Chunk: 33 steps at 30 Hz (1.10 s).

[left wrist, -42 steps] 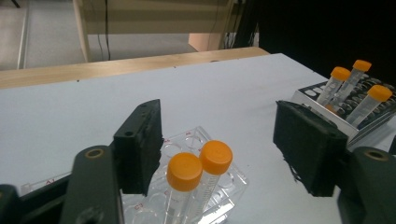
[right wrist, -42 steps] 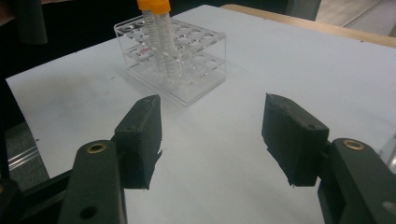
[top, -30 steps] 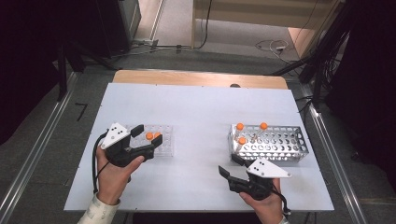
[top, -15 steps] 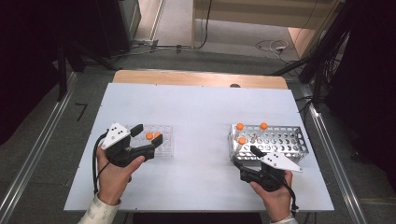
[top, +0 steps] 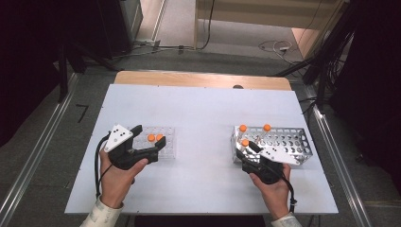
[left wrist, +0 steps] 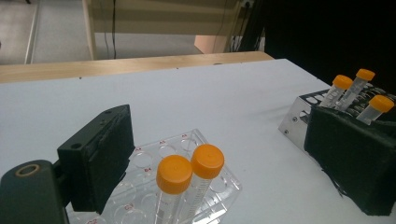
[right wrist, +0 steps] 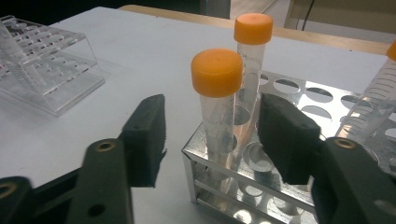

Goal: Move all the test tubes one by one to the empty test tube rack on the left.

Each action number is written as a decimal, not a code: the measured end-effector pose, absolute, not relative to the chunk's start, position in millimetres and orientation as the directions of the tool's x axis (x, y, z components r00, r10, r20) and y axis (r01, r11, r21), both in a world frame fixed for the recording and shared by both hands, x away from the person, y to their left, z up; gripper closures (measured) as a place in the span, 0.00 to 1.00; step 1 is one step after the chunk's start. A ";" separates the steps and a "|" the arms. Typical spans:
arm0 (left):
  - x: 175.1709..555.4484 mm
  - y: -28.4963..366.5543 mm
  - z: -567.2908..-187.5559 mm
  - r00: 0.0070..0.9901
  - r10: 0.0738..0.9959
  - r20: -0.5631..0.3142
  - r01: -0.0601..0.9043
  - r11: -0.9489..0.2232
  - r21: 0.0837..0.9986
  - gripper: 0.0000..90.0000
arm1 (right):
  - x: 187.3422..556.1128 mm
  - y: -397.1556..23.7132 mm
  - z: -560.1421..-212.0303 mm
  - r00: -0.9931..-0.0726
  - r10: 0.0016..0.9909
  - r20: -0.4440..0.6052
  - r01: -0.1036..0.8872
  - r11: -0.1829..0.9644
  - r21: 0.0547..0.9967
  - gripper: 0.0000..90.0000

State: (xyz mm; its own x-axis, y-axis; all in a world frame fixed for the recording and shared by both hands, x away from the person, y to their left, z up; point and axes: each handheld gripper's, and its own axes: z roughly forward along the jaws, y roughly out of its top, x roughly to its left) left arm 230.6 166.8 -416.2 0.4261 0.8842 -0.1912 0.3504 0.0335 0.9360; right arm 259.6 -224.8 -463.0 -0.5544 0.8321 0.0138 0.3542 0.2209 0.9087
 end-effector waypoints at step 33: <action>226.4 155.7 -413.9 0.484 0.851 -0.205 0.347 0.028 0.937 0.07 | 253.5 -233.7 -433.0 -0.553 0.833 0.005 0.272 0.175 0.946 0.80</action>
